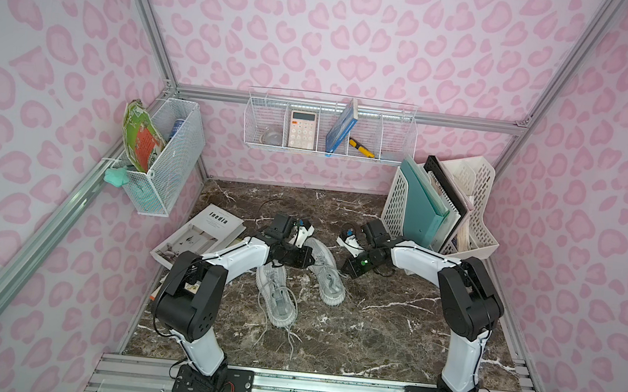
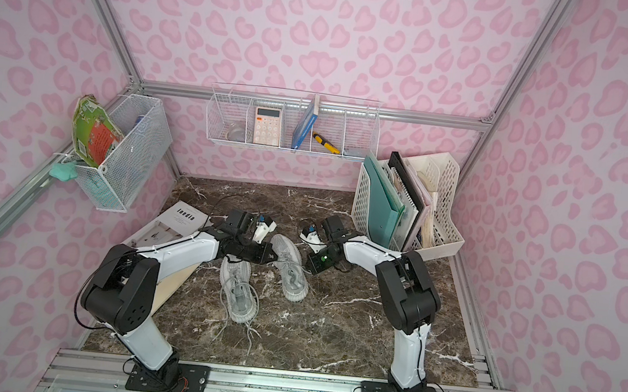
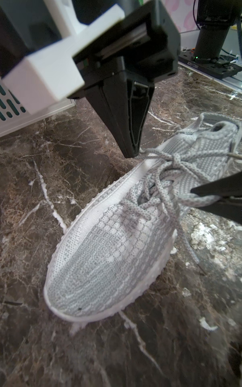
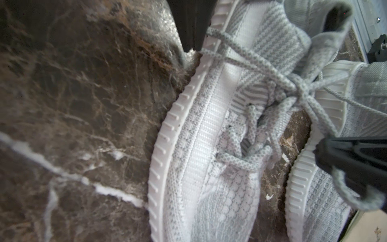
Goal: Tie the shoes
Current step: Tie the shoelace on the shoe.
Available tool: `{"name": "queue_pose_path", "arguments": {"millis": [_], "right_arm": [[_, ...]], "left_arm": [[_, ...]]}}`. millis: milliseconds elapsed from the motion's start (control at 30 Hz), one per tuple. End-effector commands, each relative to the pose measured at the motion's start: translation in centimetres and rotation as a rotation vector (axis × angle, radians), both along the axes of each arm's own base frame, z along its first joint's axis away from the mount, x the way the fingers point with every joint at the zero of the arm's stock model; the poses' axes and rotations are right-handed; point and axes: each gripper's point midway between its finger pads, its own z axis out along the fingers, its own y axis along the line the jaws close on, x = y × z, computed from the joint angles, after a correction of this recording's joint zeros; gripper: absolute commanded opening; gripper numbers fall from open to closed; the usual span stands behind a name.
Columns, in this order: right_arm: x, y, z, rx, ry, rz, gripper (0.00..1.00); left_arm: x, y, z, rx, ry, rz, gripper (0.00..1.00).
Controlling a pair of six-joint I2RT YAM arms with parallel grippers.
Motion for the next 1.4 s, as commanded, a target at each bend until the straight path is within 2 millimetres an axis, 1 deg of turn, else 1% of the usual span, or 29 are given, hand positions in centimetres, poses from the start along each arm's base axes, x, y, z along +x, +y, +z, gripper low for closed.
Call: {"name": "queue_pose_path", "arguments": {"millis": [0, 200, 333, 433, 533, 567, 633, 667, 733, 800, 900, 967, 1067, 1133, 1233, 1367], "right_arm": [[0.1, -1.6, -1.2, -0.098, 0.01, -0.045, 0.0], [0.7, -2.2, -1.7, -0.136, 0.001, -0.066, 0.0], [1.2, -2.1, -1.4, -0.136, -0.012, -0.071, 0.0], [1.6, -0.9, -0.1, -0.073, -0.043, -0.049, 0.0], [2.2, 0.3, 1.8, 0.023, -0.067, -0.035, 0.0], [2.5, 0.6, 2.5, 0.054, -0.073, -0.035, 0.02], [2.9, 0.7, 3.6, 0.098, -0.08, -0.039, 0.1], [3.1, 0.5, 4.2, 0.116, -0.091, -0.044, 0.14], [3.4, 0.1, 5.2, 0.141, -0.12, -0.054, 0.21], [3.3, 0.1, 6.3, 0.165, -0.158, -0.043, 0.25], [2.5, 1.3, 7.5, 0.207, -0.202, 0.006, 0.3], [1.8, 2.6, 8.0, 0.231, -0.221, 0.054, 0.33], [1.2, 4.2, 8.0, 0.253, -0.232, 0.104, 0.38], [1.3, 4.7, 7.7, 0.258, -0.224, 0.115, 0.43], [1.2, 5.4, 6.9, 0.255, -0.207, 0.138, 0.46], [0.8, 6.0, 6.2, 0.254, -0.179, 0.17, 0.48]], "left_arm": [[0.2, 1.1, -0.7, 0.049, 0.02, 0.041, 0.0], [0.4, 1.6, -1.5, 0.08, 0.04, 0.065, 0.0], [0.5, 1.6, -1.3, 0.075, 0.036, 0.068, 0.0], [0.6, 1.1, -0.5, 0.042, 0.024, 0.064, 0.0], [0.8, 0.4, 0.8, -0.008, 0.003, 0.058, 0.01], [0.9, 0.3, 1.2, -0.02, -0.001, 0.059, 0.06], [0.9, 0.4, 1.7, -0.023, -0.009, 0.073, 0.19], [0.9, 0.6, 1.9, -0.018, -0.013, 0.082, 0.23], [0.8, 1.1, 2.2, -0.003, -0.022, 0.112, 0.34], [0.6, 1.9, 2.6, 0.018, -0.036, 0.15, 0.43], [-0.5, 2.7, 3.1, 0.019, -0.043, 0.187, 0.52], [-1.9, 2.5, 3.1, -0.015, -0.023, 0.17, 0.54], [-3.8, 1.5, 2.6, -0.073, 0.035, 0.123, 0.56], [-4.6, 0.8, 2.3, -0.079, 0.049, 0.094, 0.55], [-4.7, -0.2, 2.4, -0.098, 0.049, 0.057, 0.51], [-4.3, -1.4, 2.6, -0.123, 0.062, 0.012, 0.4]]}}
